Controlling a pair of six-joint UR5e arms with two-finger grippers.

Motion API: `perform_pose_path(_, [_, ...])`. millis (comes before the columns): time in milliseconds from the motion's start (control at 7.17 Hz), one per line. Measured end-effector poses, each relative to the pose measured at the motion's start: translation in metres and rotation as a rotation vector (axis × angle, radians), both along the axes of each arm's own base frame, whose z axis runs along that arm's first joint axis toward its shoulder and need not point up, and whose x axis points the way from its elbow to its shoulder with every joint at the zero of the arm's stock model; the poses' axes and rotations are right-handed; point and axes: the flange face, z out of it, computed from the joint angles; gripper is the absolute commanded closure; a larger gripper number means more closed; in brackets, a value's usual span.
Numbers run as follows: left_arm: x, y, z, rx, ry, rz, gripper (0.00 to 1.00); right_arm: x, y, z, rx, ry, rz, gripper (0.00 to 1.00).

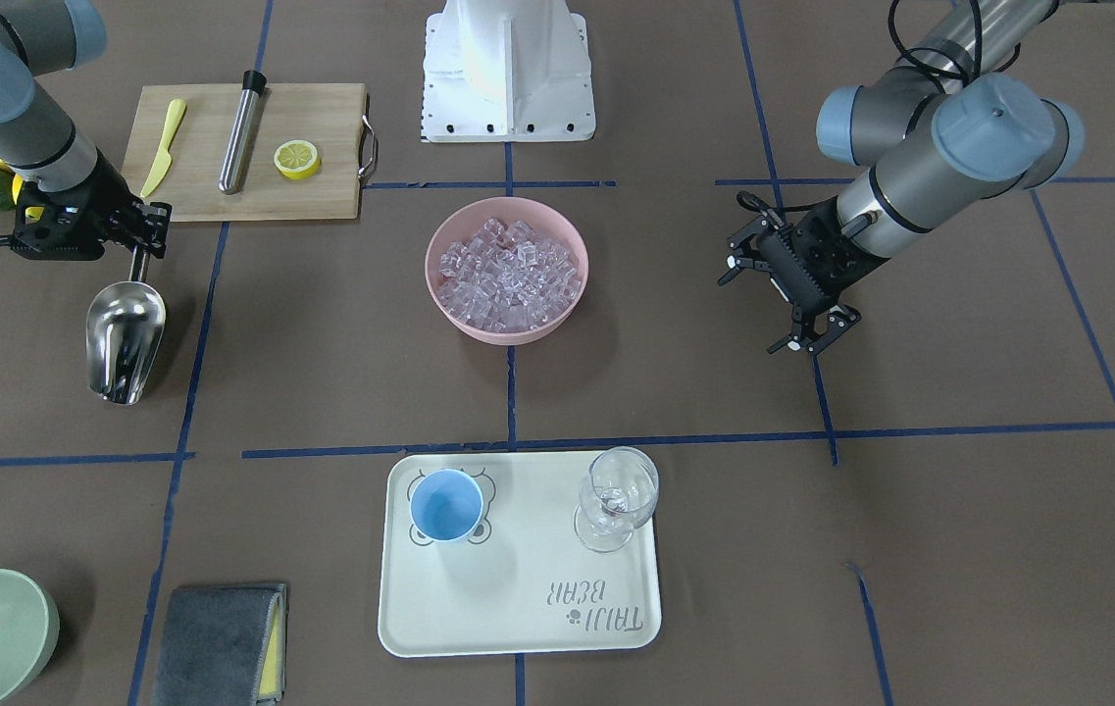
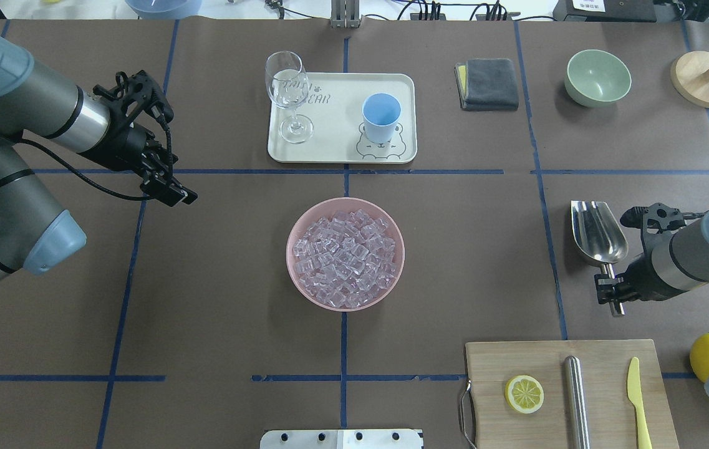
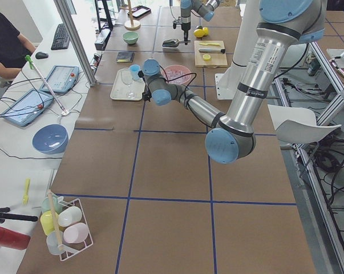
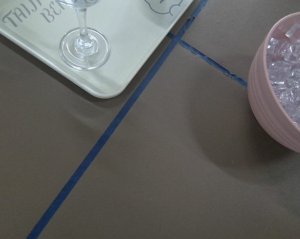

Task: Put ice in cup with scoop
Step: 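Grasp and lift the metal scoop with the right gripper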

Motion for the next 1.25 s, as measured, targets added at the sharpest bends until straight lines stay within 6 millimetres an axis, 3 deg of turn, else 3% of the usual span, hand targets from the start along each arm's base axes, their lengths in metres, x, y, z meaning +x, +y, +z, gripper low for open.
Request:
perform_pose_path(558, [0.000,0.000,-0.002,0.003,0.002,0.000,0.00,0.041,-0.035,-0.095,0.172,-0.148,0.073,1.00])
perform_pose_path(976, [0.002,0.001,-0.001,0.001,0.001,0.003,0.00,0.056,-0.059,-0.120,0.242,-0.140,0.078,1.00])
perform_pose_path(1255, [0.003,0.002,0.000,0.000,0.000,0.006,0.00,0.045,-0.076,-0.144,0.282,-0.095,0.024,1.00])
